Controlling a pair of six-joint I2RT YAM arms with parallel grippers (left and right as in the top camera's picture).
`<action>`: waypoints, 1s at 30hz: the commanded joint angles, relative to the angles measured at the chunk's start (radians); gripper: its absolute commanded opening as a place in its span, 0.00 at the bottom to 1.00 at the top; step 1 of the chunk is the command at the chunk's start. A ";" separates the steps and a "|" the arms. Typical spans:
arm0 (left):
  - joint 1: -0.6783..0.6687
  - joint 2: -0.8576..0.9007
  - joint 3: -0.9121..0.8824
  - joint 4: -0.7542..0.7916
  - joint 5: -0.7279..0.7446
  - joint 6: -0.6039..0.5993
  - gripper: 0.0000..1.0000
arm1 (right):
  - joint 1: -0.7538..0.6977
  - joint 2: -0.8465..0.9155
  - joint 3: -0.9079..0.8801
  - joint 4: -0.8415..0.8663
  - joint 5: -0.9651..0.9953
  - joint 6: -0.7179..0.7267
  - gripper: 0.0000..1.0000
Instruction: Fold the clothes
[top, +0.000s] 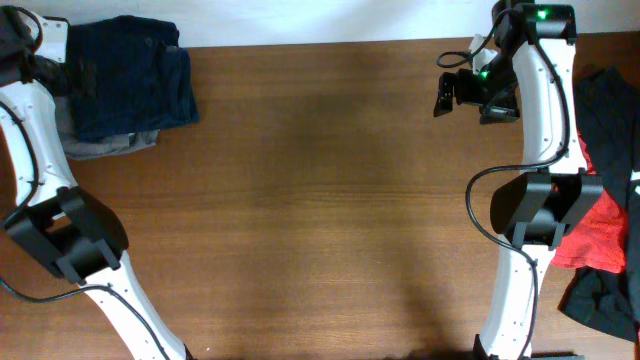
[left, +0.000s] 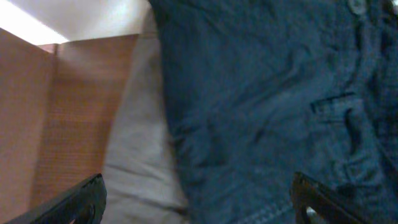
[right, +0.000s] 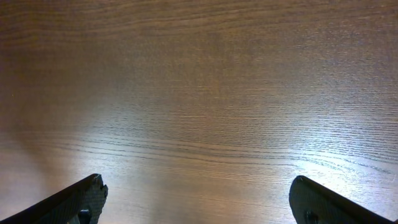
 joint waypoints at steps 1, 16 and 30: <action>0.032 0.035 -0.005 -0.019 0.086 -0.032 0.95 | 0.005 -0.011 0.017 -0.006 0.012 -0.002 0.99; 0.090 0.164 -0.005 -0.019 0.292 -0.087 0.95 | 0.005 -0.011 0.017 -0.006 0.012 -0.002 0.99; 0.081 0.254 0.015 0.017 0.303 -0.098 0.55 | 0.026 -0.011 0.017 -0.006 0.012 -0.002 0.99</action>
